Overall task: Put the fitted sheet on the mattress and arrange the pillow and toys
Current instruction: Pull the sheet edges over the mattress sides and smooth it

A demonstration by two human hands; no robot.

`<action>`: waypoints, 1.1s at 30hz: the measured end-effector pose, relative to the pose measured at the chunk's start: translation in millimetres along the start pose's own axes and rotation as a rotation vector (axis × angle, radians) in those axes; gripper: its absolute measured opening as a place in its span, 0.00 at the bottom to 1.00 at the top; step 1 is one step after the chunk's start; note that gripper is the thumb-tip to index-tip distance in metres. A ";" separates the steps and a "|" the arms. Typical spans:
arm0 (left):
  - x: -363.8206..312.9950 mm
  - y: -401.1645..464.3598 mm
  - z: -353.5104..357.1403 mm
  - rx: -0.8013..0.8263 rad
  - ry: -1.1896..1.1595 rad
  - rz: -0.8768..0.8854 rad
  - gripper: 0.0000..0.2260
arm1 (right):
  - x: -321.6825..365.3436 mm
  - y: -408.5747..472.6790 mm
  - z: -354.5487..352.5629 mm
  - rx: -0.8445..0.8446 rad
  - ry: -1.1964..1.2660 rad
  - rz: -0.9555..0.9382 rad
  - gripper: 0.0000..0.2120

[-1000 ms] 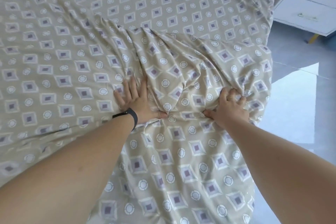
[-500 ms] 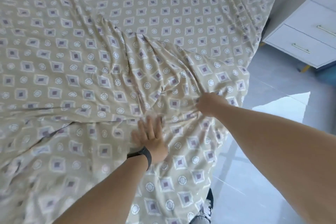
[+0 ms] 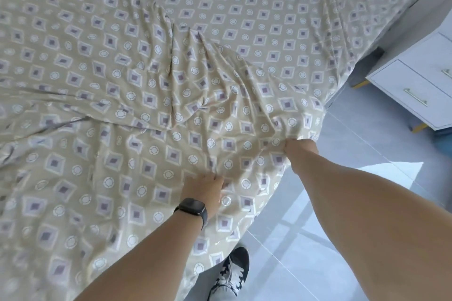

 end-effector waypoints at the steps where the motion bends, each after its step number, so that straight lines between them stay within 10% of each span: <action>1: -1.4 -0.3 2.2 0.010 -0.023 0.006 0.10 | -2.3 -2.2 -5.5 -0.019 -0.023 -0.021 0.07; 13: -68.0 -63.6 23.4 0.255 -0.257 0.093 0.13 | -87.5 -58.4 -105.8 0.045 -0.313 -0.051 0.13; 22: -111.3 -28.3 -20.4 0.030 -0.355 0.008 0.02 | 3.3 -26.4 -97.8 -0.067 -0.641 -0.585 0.17; 33: -147.4 89.5 -29.5 -0.144 -0.241 -0.456 0.22 | 36.1 90.5 -65.0 0.089 -0.722 -0.820 0.19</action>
Point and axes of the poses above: each hand's wrist, its own y-axis towards the middle knuckle, its own z-axis out of the palm, x = y × z, the point moved 4 cm from there along y, towards the middle knuckle, and after that the axes turned 4 degrees about z, right-handed, at the moved point
